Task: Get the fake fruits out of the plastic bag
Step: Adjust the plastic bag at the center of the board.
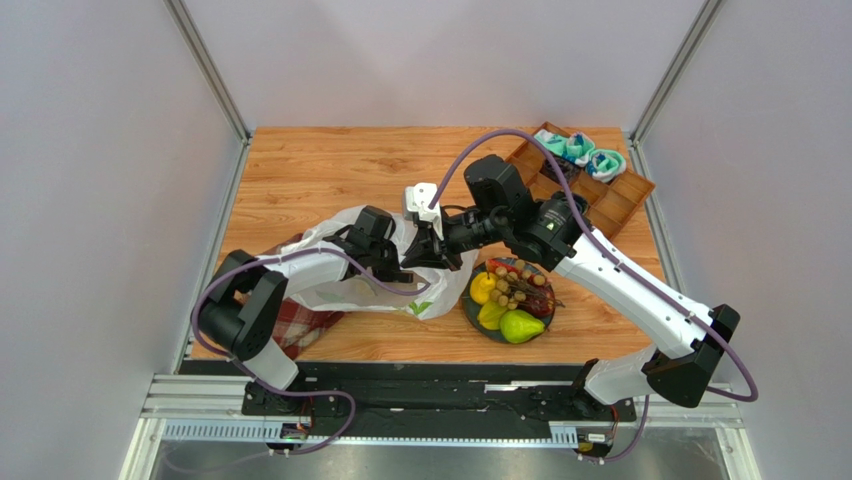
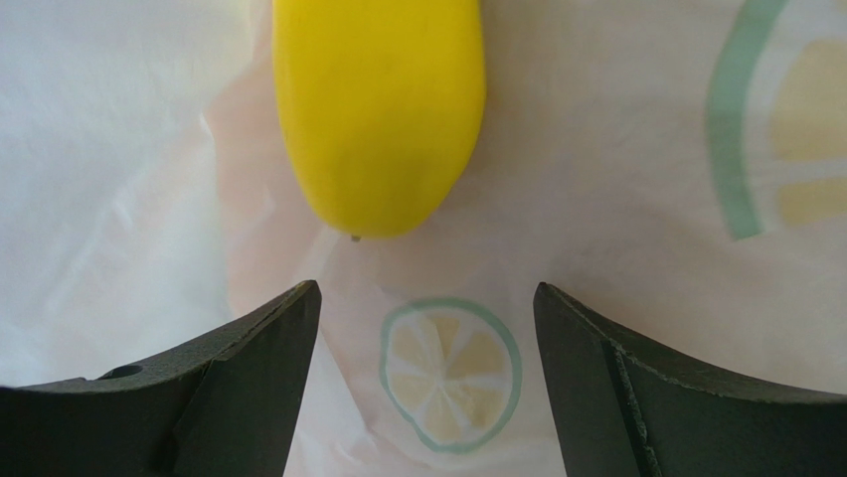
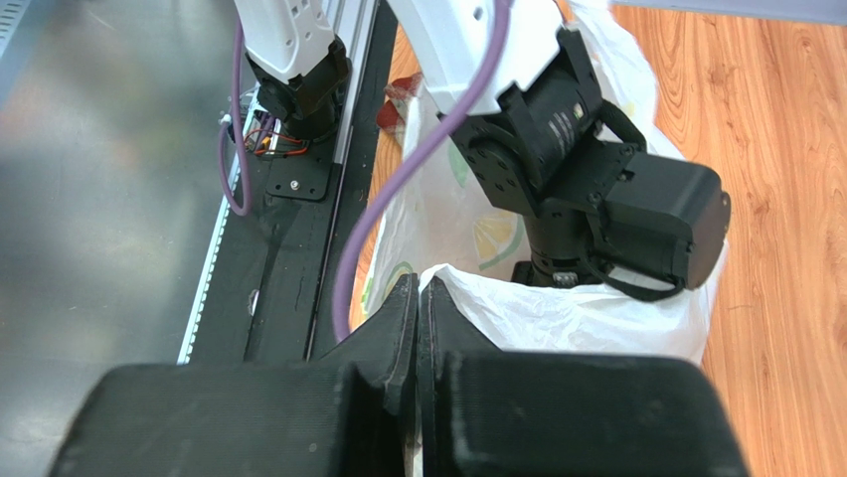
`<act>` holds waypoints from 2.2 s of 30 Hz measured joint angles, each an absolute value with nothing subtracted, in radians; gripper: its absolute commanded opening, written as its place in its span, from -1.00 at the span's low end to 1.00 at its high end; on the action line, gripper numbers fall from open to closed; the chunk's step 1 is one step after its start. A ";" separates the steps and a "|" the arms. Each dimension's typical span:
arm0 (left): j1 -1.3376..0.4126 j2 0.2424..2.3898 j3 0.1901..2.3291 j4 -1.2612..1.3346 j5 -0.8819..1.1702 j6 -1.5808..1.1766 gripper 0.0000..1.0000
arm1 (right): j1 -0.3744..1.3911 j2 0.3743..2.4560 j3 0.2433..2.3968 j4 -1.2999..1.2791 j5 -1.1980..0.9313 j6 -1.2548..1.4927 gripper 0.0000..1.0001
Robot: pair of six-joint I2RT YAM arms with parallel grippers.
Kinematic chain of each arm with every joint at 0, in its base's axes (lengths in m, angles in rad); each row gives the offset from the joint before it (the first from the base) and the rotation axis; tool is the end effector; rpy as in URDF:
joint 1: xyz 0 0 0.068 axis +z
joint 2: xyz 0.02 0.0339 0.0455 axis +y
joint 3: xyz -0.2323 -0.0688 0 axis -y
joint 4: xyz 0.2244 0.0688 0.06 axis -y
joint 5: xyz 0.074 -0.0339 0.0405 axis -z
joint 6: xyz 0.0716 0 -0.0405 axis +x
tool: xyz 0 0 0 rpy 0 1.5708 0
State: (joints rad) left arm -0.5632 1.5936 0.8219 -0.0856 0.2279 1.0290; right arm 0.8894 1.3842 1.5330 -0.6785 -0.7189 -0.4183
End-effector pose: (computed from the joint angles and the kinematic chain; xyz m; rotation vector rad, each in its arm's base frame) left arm 0.2637 -0.1856 0.1236 1.7848 1.6039 -0.0607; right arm 0.1525 0.2629 0.3698 -1.6148 1.3733 1.0345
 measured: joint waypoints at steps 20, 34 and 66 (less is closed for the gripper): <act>-0.568 1.654 0.865 -0.126 0.363 1.195 0.49 | 0.903 1.385 1.533 -0.700 -0.717 -0.420 -1.00; -0.572 1.736 0.991 -0.237 0.366 1.246 -0.84 | 0.907 1.385 1.522 -0.698 -0.690 -0.421 -1.00; -0.442 0.761 1.174 -0.905 0.141 0.550 0.97 | 0.728 1.200 1.268 -0.725 -0.438 -0.490 -1.00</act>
